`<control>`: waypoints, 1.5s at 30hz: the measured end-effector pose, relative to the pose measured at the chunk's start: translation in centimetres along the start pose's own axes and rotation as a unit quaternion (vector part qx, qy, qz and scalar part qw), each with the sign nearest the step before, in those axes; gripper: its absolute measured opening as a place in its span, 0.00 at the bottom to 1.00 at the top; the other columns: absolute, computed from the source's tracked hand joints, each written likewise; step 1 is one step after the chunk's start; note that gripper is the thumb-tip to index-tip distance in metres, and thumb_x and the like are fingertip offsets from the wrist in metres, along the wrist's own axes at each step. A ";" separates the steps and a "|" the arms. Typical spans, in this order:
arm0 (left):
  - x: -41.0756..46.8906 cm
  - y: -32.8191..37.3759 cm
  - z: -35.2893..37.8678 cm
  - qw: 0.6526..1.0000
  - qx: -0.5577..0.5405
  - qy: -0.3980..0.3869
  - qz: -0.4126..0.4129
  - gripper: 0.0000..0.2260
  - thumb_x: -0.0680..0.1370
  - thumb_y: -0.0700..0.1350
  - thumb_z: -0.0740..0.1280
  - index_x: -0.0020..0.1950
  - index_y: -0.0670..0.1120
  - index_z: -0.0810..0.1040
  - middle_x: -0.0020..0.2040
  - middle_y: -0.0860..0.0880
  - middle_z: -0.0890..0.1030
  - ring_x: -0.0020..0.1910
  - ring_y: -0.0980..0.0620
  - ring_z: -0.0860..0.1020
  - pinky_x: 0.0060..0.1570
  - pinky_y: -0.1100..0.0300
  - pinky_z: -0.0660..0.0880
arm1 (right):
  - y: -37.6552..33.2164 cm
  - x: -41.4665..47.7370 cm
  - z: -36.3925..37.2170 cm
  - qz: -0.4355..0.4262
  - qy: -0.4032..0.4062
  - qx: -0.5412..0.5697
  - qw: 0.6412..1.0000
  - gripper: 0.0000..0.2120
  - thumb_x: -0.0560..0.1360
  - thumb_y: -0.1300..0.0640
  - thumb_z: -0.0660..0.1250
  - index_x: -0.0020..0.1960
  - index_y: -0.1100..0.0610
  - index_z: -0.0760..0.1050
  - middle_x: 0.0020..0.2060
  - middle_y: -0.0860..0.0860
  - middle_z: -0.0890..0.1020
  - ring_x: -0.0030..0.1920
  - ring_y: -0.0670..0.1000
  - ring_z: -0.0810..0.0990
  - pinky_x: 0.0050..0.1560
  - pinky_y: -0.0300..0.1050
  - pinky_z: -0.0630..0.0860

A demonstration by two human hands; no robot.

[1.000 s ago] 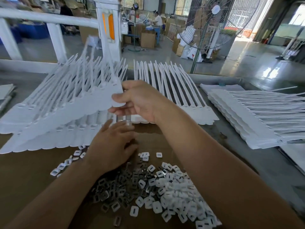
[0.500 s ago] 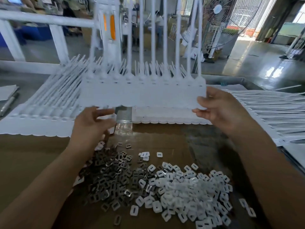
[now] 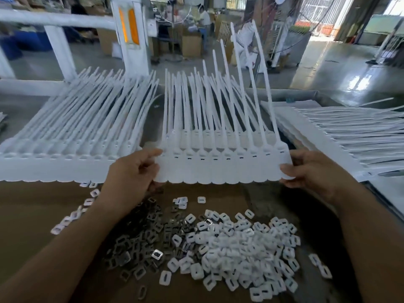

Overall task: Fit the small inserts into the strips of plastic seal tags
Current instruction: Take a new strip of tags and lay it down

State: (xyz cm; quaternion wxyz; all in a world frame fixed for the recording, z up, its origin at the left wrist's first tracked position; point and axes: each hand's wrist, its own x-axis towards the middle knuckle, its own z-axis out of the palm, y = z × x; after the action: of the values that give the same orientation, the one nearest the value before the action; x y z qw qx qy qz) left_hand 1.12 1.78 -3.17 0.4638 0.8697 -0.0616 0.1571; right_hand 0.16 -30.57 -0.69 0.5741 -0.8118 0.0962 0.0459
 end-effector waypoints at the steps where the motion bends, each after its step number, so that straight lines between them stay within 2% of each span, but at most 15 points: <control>1: 0.0 -0.2 0.2 0.999 0.040 -0.002 0.014 0.14 0.76 0.38 0.64 0.59 0.49 0.77 0.38 0.58 0.76 0.31 0.60 0.77 0.33 0.82 0.65 | 0.2 0.1 0.0 0.006 0.011 -0.024 1.000 0.11 0.74 0.67 0.64 0.52 0.55 0.76 0.41 0.48 0.84 0.37 0.47 0.83 0.33 0.37 0.76; 5: 0.1 -1.2 0.8 0.991 0.125 -0.028 0.041 0.14 0.75 0.41 0.65 0.60 0.50 0.77 0.43 0.55 0.75 0.36 0.66 0.70 0.39 0.81 0.64 | 0.7 0.3 0.5 0.006 0.074 -0.093 0.993 0.12 0.72 0.66 0.68 0.54 0.57 0.76 0.42 0.49 0.82 0.43 0.51 0.80 0.38 0.42 0.74; 9: 0.1 -1.6 0.9 0.984 0.156 -0.051 0.066 0.12 0.75 0.41 0.65 0.58 0.48 0.79 0.48 0.49 0.78 0.41 0.57 0.71 0.45 0.69 0.63 | 1.0 0.5 0.8 -0.001 0.104 -0.128 0.986 0.15 0.71 0.66 0.69 0.55 0.53 0.74 0.38 0.46 0.79 0.39 0.48 0.78 0.35 0.41 0.72; 11: 0.2 -1.6 1.0 0.983 0.161 -0.055 0.073 0.12 0.76 0.41 0.65 0.58 0.47 0.79 0.52 0.48 0.79 0.45 0.55 0.72 0.48 0.68 0.63 | 1.0 0.6 0.7 0.009 0.099 -0.162 0.982 0.16 0.71 0.64 0.70 0.56 0.54 0.75 0.40 0.46 0.79 0.40 0.47 0.78 0.34 0.41 0.70; 14: 0.1 -1.6 1.1 0.979 0.177 -0.069 0.071 0.13 0.76 0.41 0.63 0.59 0.47 0.78 0.56 0.47 0.78 0.53 0.51 0.74 0.50 0.68 0.62 | 1.0 0.6 0.8 0.010 0.109 -0.246 0.963 0.19 0.69 0.62 0.72 0.60 0.57 0.76 0.47 0.50 0.81 0.46 0.49 0.78 0.44 0.42 0.71; 17: 0.0 -1.5 1.1 0.976 0.187 -0.078 0.075 0.13 0.76 0.42 0.63 0.60 0.47 0.78 0.55 0.47 0.78 0.53 0.52 0.73 0.49 0.69 0.61 | 0.7 0.4 1.5 -0.062 0.161 -0.320 0.932 0.24 0.69 0.62 0.72 0.63 0.57 0.73 0.57 0.53 0.78 0.56 0.52 0.76 0.55 0.42 0.66; 19: -0.1 -1.5 1.0 0.976 0.187 -0.082 0.076 0.13 0.76 0.42 0.63 0.60 0.48 0.78 0.55 0.48 0.77 0.51 0.54 0.72 0.49 0.68 0.62 | 0.1 0.2 2.6 -0.154 0.194 -0.325 0.913 0.19 0.71 0.61 0.70 0.62 0.56 0.75 0.61 0.52 0.76 0.61 0.51 0.73 0.59 0.38 0.62; 21: -0.2 -1.4 0.9 0.975 0.190 -0.087 0.074 0.13 0.77 0.42 0.63 0.60 0.49 0.77 0.56 0.49 0.76 0.52 0.53 0.72 0.50 0.68 0.62 | -0.3 0.1 3.9 -0.237 0.177 -0.326 0.898 0.15 0.74 0.59 0.68 0.60 0.55 0.77 0.61 0.49 0.76 0.61 0.45 0.70 0.57 0.28 0.56; 23: -0.1 -1.2 0.9 0.975 0.190 -0.092 0.068 0.13 0.77 0.42 0.63 0.61 0.49 0.77 0.57 0.49 0.76 0.54 0.53 0.73 0.50 0.68 0.62 | -0.5 0.0 5.1 -0.278 0.114 -0.366 0.881 0.15 0.75 0.56 0.66 0.62 0.53 0.76 0.61 0.43 0.73 0.60 0.36 0.64 0.57 0.21 0.48; 25: -0.1 -1.2 0.9 0.974 0.192 -0.097 0.067 0.13 0.77 0.42 0.63 0.60 0.49 0.77 0.57 0.49 0.76 0.54 0.53 0.72 0.50 0.68 0.62 | -0.1 0.2 6.0 -0.281 0.047 -0.396 0.873 0.17 0.76 0.55 0.64 0.65 0.50 0.73 0.65 0.41 0.70 0.64 0.36 0.62 0.62 0.26 0.47; 27: -0.1 -1.2 0.9 0.973 0.195 -0.100 0.075 0.12 0.77 0.42 0.63 0.59 0.49 0.78 0.56 0.50 0.76 0.51 0.55 0.72 0.49 0.68 0.62 | 0.3 0.5 6.4 -0.263 0.010 -0.402 0.877 0.17 0.77 0.55 0.64 0.65 0.50 0.72 0.68 0.44 0.69 0.67 0.43 0.63 0.63 0.33 0.52; 32: -0.5 -1.1 0.6 0.970 0.200 -0.095 0.097 0.10 0.75 0.44 0.65 0.54 0.49 0.81 0.47 0.54 0.73 0.44 0.58 0.70 0.47 0.65 0.65 | 0.4 0.7 6.0 -0.241 -0.005 -0.423 0.873 0.18 0.74 0.54 0.68 0.64 0.49 0.74 0.67 0.44 0.70 0.67 0.43 0.64 0.56 0.31 0.54; 37: -0.7 -0.7 0.7 0.963 0.211 -0.111 0.122 0.09 0.75 0.40 0.65 0.53 0.47 0.82 0.56 0.51 0.74 0.58 0.52 0.70 0.55 0.64 0.62 | 0.2 0.7 5.7 -0.228 -0.011 -0.408 0.884 0.18 0.71 0.53 0.70 0.61 0.49 0.76 0.64 0.44 0.73 0.65 0.43 0.67 0.59 0.35 0.57; 42: -0.8 -0.4 1.0 0.950 0.197 -0.180 0.163 0.17 0.76 0.33 0.59 0.60 0.48 0.78 0.65 0.55 0.72 0.65 0.58 0.66 0.60 0.75 0.51 | 0.2 0.8 5.6 -0.226 -0.009 -0.399 0.889 0.17 0.70 0.53 0.72 0.59 0.50 0.78 0.63 0.44 0.74 0.63 0.44 0.69 0.59 0.37 0.59; 45: -0.8 -0.5 0.9 0.942 0.211 -0.197 0.169 0.19 0.76 0.33 0.57 0.62 0.49 0.76 0.66 0.56 0.71 0.67 0.59 0.65 0.61 0.74 0.51 | 0.2 0.6 5.4 -0.222 -0.013 -0.396 0.891 0.17 0.69 0.54 0.72 0.58 0.50 0.78 0.62 0.44 0.74 0.62 0.43 0.69 0.58 0.37 0.60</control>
State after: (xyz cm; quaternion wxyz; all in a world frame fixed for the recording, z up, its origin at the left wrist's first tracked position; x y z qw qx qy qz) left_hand 0.72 1.31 -4.29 0.2152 0.9380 -0.2631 0.0675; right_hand 0.88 -25.60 -2.82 0.2014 -0.9714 -0.1199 -0.0375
